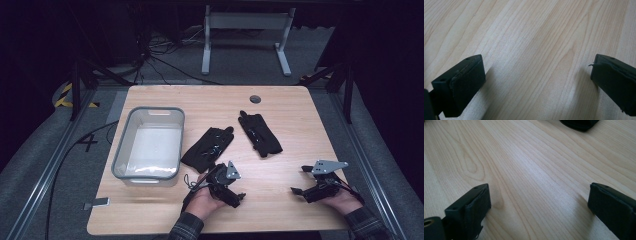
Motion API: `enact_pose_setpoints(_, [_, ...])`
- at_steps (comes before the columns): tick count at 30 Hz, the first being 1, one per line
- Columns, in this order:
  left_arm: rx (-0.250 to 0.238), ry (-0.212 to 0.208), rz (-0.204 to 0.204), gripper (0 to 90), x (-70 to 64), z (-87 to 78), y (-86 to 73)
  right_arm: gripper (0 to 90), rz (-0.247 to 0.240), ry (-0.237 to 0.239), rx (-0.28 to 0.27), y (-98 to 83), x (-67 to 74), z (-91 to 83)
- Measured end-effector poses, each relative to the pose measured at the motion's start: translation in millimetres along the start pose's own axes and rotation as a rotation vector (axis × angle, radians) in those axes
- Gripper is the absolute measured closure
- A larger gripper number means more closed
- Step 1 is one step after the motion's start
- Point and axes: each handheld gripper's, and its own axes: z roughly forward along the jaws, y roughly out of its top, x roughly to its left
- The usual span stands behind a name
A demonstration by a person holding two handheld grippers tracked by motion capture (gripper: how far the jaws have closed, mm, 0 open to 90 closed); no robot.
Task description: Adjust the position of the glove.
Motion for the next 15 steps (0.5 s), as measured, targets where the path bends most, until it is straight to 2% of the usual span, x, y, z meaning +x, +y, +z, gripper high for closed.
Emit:
enact_pose_setpoints(3, [-0.002,-0.002,0.001,0.0,0.0,0.4,0.3,5.0,-0.004,0.004,0.002,0.1,0.3,-0.1])
enact_pose_setpoints(6, [-0.002,-0.002,0.002,0.0,0.1,0.4,0.3,9.6,-0.016,0.015,0.001,0.7,0.4,-1.0])
enact_pose_setpoints(10, [-0.002,-0.003,0.002,0.0,0.1,0.4,0.3,21.0,-0.025,0.009,0.007,4.1,0.1,-3.6])
enact_pose_setpoints(14, [-0.002,-0.003,0.002,0.0,0.1,0.4,0.3,37.4,-0.032,0.013,-0.015,10.9,-2.0,-5.5])
enact_pose_setpoints(15, [-0.002,-0.002,0.001,0.0,0.0,0.4,0.2,44.3,-0.03,0.03,-0.016,13.5,-2.9,-5.4])
